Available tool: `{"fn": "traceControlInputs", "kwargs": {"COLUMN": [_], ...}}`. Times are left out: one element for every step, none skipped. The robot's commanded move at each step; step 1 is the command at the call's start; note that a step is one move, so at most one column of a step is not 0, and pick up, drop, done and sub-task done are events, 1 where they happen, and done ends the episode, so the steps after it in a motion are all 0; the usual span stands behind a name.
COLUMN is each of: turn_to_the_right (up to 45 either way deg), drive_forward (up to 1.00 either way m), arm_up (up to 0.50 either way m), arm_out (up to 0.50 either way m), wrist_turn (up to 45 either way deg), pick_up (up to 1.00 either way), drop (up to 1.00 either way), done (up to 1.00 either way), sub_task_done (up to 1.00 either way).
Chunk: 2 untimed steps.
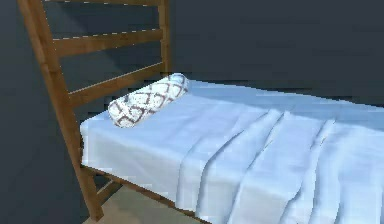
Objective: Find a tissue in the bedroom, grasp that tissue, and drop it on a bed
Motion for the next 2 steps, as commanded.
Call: {"fn": "traceControlInputs", "kwargs": {"turn_to_the_right": [0.0, -45.0], "drive_forward": [0.35, 0.0], "arm_up": [0.0, 0.0], "arm_out": [0.0, 0.0], "wrist_turn": [0.0, 0.0], "pick_up": [0.0, 0.0], "drop": [0.0, 0.0], "done": [0.0, 0.0], "sub_task_done": [0.0, 0.0]}}
